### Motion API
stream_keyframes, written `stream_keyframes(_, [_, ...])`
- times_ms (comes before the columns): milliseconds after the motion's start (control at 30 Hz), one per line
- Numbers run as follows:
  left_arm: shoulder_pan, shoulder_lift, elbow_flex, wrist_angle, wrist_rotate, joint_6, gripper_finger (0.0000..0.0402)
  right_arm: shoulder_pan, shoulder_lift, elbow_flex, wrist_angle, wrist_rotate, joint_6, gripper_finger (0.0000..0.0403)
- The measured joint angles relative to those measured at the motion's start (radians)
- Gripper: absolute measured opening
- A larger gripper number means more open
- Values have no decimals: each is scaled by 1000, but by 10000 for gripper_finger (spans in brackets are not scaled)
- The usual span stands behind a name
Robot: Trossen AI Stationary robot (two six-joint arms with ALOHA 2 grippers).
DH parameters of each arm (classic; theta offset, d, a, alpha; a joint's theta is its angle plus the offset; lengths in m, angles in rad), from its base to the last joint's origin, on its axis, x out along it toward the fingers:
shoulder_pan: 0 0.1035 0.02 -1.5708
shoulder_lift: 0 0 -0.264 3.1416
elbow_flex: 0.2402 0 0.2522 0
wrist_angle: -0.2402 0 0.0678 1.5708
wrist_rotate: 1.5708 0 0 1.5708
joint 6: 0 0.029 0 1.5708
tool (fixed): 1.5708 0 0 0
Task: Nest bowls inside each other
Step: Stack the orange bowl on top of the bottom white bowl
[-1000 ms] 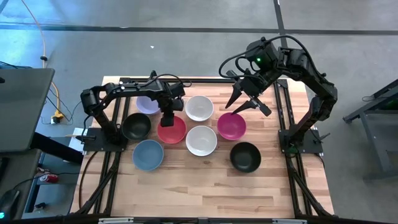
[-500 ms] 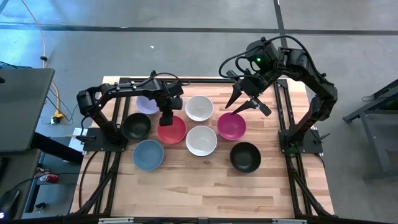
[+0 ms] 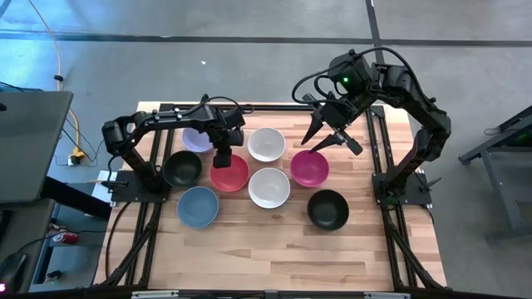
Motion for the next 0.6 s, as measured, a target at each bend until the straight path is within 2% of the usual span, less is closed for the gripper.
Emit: stream_keyframes(600, [0,0,0,10,-2,-8,86,0,0,0,0,0,0,118])
